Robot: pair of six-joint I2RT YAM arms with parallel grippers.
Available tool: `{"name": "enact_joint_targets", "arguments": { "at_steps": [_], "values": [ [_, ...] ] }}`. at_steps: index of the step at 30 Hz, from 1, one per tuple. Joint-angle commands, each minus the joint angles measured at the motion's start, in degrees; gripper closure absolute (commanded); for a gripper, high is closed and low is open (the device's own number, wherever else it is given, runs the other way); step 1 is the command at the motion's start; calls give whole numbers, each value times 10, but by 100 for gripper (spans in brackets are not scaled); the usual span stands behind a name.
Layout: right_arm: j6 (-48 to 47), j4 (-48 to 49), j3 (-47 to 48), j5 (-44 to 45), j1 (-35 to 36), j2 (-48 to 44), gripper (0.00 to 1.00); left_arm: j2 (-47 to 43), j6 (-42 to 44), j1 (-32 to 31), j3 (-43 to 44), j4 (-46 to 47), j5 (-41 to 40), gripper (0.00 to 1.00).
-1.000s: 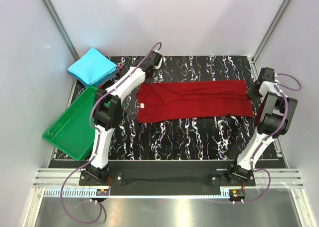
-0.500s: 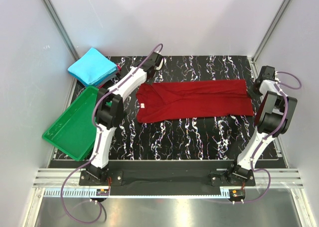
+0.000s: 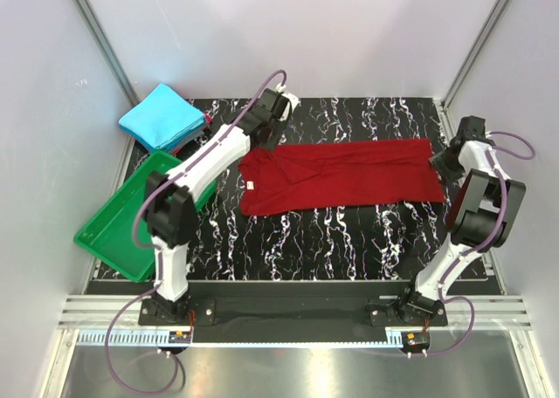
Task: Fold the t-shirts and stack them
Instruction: Fold the tshirt
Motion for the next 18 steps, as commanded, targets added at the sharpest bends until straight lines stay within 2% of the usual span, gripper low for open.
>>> {"name": "enact_joint_targets", "arguments": {
  "at_steps": [1, 2, 5, 10, 14, 18],
  "values": [
    [31, -45, -60, 2, -1, -78, 45, -114, -77, -32, -72, 36, 136, 59],
    [32, -44, -74, 3, -2, -89, 45, -150, -85, -38, -132, 52, 161, 59],
    [30, -42, -114, 21, -2, -117, 44, -202, -116, -68, -236, 102, 200, 57],
    [32, -3, -166, 23, -7, -118, 44, -210, -128, -117, -340, 112, 138, 58],
    [9, 85, -188, 1, -13, -108, 43, -188, -151, -117, -383, 134, 80, 61],
    [-13, 92, -174, 6, -18, -57, 44, -155, -183, -96, -379, 134, 41, 63]
  ]
}}
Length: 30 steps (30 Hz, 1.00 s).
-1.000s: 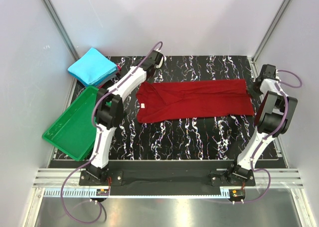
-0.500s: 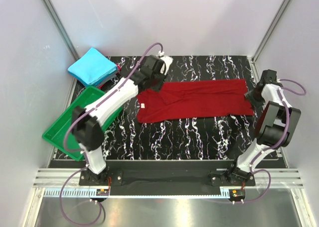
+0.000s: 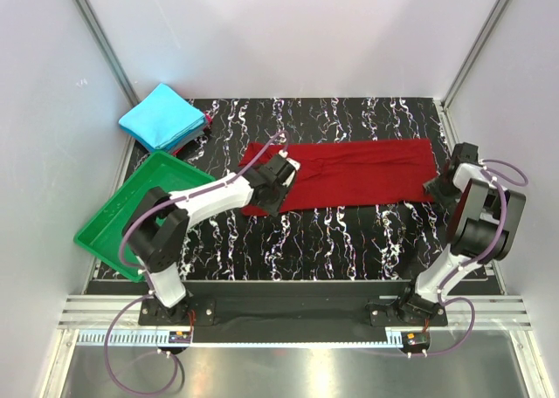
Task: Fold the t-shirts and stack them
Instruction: Fold the tshirt
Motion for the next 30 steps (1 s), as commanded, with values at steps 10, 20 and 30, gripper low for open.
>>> {"name": "enact_joint_targets", "arguments": {
  "at_steps": [10, 20, 30],
  "values": [
    [-82, 3, 55, 75, -18, 93, 69, 60, -44, 38, -10, 10, -171, 68],
    [-88, -27, 54, 128, -17, 67, 68, 58, -60, 72, -7, -4, -194, 68],
    [-112, -32, 30, 38, -7, -106, 53, -157, -18, 85, 49, -52, -68, 60]
  ]
}}
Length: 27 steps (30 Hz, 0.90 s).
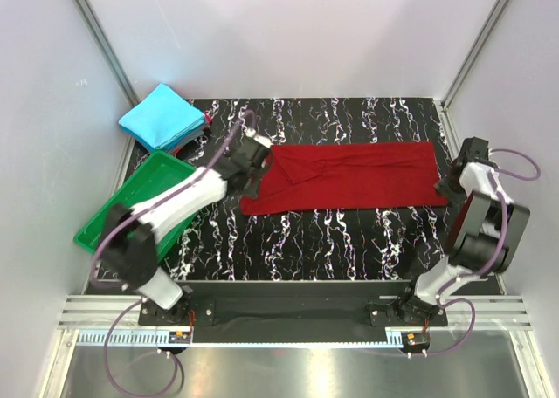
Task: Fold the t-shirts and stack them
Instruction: Fold the tshirt
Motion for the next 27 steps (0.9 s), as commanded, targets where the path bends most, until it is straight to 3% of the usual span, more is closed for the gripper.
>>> {"name": "enact_joint_targets", "arguments": {
  "at_steps": [1, 5, 7, 12, 15, 20, 27],
  "values": [
    [-25, 18, 7, -48, 13, -107, 53, -120, 31, 16, 60, -11, 52, 59],
    [-53, 105, 4, -122, 118, -167, 46, -184, 60, 82, 89, -7, 78, 57],
    [-65, 130, 32, -147, 211, -152, 45, -211, 63, 109, 82, 18, 88, 57],
    [-146, 149, 145, -125, 411, -27, 40, -276, 17, 151, 4, 88, 122, 57],
    [-217, 145, 206, -98, 496, 53, 38, -323, 18, 155, -80, 140, 80, 56],
    [-248, 139, 291, -111, 543, 162, 38, -364, 11, 159, -102, 169, 27, 54],
    [-317, 114, 390, -73, 594, 277, 37, -374, 4, 170, -113, 178, 38, 54]
  ]
}}
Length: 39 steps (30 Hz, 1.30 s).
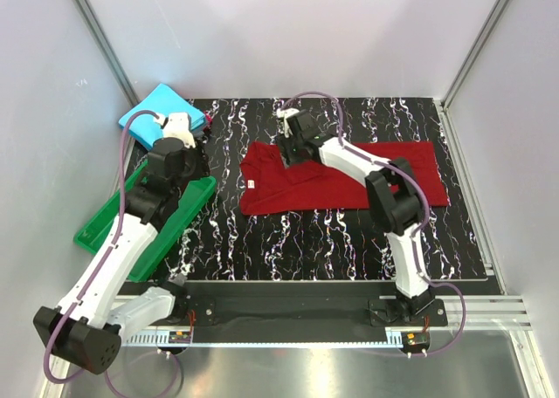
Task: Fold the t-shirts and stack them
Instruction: Fold the tshirt
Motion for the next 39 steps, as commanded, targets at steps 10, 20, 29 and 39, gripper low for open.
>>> {"name": "enact_joint_targets", "arguments": {
  "at_steps": [10, 20, 29, 39],
  "values": [
    [-98, -34, 155, -1, 32, 107, 39, -8, -7, 12, -3, 47, -2, 54],
    [-105, -64, 238, -9, 42, 170, 44, 4, -15, 29, 1, 49, 33, 54],
    [-115, -77, 294, 109, 55, 208, 81, 6, -17, 37, 2, 49, 49, 54],
    [-116, -76, 317, 146, 56, 195, 100, 6, -18, 42, 2, 49, 58, 54]
  ]
}}
